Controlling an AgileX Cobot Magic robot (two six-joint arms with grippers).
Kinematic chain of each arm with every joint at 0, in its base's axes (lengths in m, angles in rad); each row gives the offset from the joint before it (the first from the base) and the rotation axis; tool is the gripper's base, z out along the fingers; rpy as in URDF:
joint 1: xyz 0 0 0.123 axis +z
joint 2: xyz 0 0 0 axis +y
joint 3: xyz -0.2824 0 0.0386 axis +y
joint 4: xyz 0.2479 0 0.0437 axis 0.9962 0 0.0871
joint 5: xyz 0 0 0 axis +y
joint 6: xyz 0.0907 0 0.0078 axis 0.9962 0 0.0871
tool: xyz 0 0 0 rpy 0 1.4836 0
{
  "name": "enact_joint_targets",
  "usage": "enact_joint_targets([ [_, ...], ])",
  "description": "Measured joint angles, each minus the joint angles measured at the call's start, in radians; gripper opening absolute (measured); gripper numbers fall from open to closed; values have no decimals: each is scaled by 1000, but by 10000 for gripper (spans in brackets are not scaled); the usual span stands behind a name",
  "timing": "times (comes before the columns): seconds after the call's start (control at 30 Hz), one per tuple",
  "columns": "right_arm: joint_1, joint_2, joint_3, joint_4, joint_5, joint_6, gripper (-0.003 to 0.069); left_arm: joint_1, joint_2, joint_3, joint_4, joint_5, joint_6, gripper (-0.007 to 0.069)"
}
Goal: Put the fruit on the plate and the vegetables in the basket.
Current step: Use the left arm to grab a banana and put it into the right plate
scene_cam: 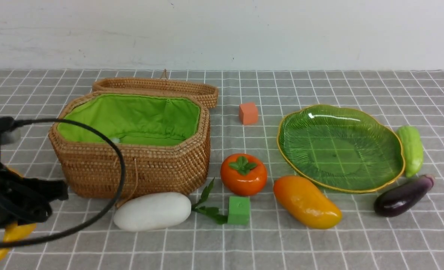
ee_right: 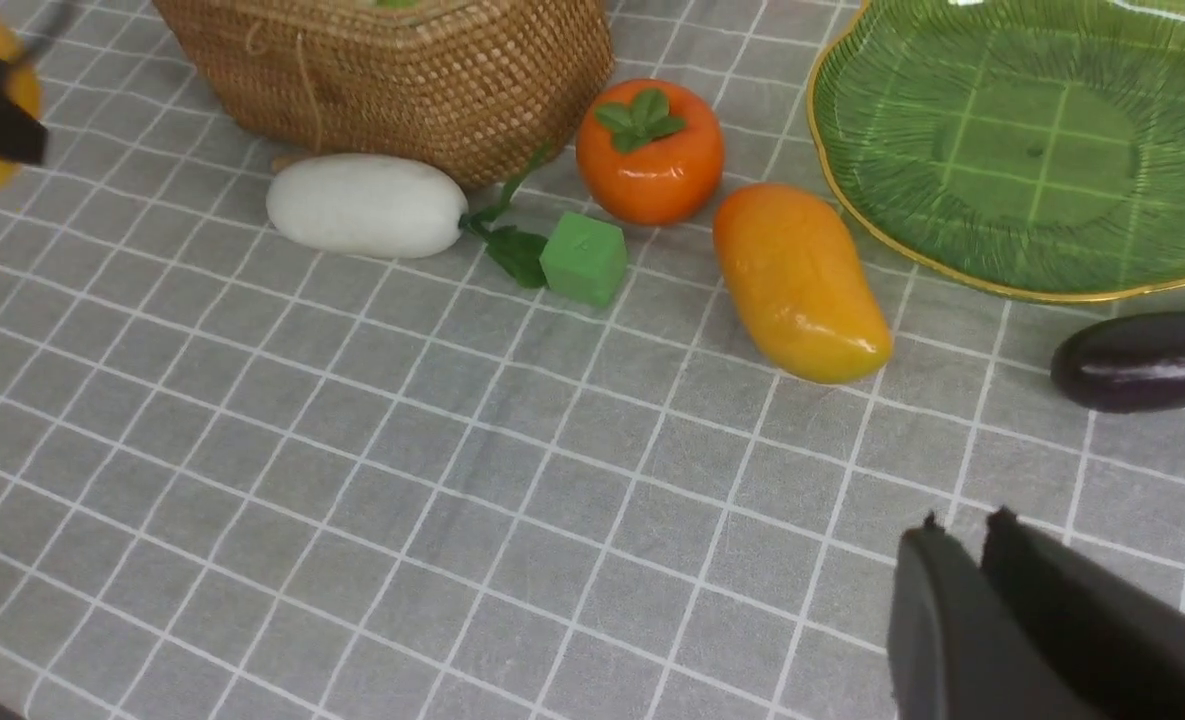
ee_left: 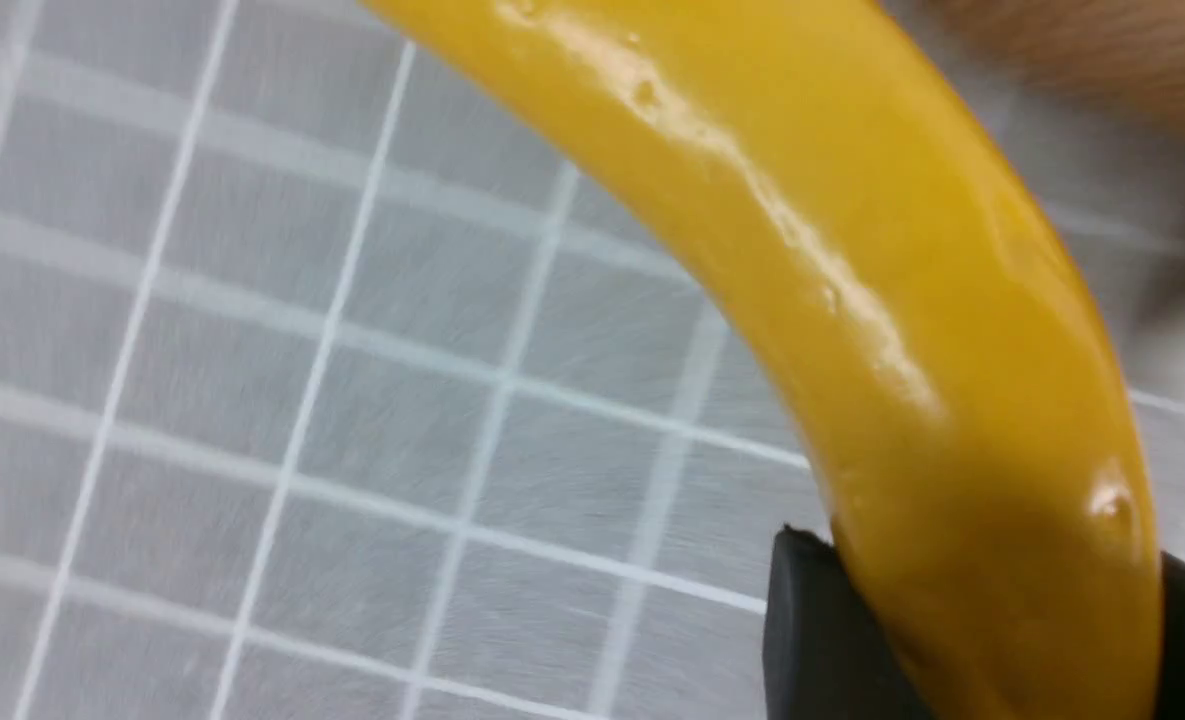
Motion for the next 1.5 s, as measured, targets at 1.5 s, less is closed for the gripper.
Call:
enact_joint_targets([
  [1.5,0,-127,-107,-131,201,131,84,-568,1451,-1697,-288,110,735,584],
])
